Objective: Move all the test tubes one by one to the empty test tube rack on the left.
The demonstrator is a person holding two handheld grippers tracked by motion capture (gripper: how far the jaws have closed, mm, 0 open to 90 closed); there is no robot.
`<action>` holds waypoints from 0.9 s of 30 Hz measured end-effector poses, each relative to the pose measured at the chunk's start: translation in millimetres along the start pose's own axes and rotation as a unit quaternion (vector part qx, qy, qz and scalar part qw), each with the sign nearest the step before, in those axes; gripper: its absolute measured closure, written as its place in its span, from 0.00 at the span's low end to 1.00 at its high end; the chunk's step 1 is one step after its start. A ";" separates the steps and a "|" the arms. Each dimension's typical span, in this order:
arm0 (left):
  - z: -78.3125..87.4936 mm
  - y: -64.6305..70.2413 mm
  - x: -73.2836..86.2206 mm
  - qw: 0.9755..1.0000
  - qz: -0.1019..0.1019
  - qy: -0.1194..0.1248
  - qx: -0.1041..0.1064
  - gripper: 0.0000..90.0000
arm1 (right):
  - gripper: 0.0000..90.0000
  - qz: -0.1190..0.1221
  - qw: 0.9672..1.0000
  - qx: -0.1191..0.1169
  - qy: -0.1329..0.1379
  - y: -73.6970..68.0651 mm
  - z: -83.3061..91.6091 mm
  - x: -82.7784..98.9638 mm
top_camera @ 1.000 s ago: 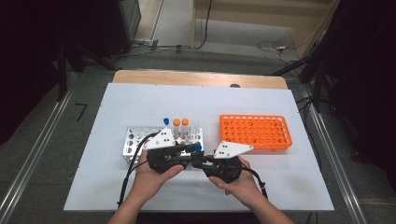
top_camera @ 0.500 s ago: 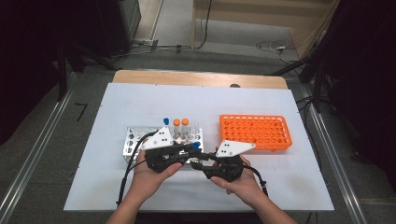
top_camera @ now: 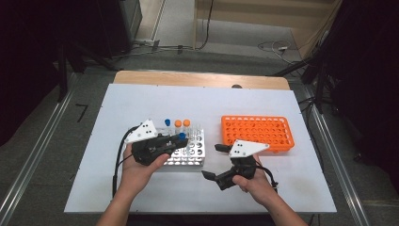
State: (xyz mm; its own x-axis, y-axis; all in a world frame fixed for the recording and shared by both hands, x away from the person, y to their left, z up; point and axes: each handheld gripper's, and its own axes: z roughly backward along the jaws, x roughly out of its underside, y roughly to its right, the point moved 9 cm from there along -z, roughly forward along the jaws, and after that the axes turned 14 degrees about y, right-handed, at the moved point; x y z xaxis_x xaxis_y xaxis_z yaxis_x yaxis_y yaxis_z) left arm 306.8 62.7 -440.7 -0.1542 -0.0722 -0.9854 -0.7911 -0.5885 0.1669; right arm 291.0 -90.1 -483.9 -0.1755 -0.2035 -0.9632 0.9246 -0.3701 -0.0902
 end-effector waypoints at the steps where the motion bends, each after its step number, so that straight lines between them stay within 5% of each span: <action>1: 1.6 -3.1 -1.1 1.000 0.000 0.002 -0.005 0.86 | 0.00 -0.002 1.000 0.002 0.000 1.4 2.7 0.6; 11: 16.4 -34.1 -7.3 0.999 0.003 0.013 -0.044 0.86 | 0.00 -0.018 0.999 0.044 0.008 28.6 42.1 11.5; 27: 23.9 -70.1 -16.5 0.995 0.004 0.030 -0.090 0.86 | 0.00 -0.040 0.993 0.114 0.016 67.3 103.0 36.9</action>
State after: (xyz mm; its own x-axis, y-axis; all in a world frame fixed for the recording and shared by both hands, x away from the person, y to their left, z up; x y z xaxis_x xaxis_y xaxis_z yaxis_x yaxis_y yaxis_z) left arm 350.6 124.4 -435.4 -0.1213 -0.1224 -0.9851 -0.6697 -0.7224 0.1722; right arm 311.9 -215.9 -499.4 -0.2302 -0.1374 -0.9634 0.8072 -0.5800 -0.1101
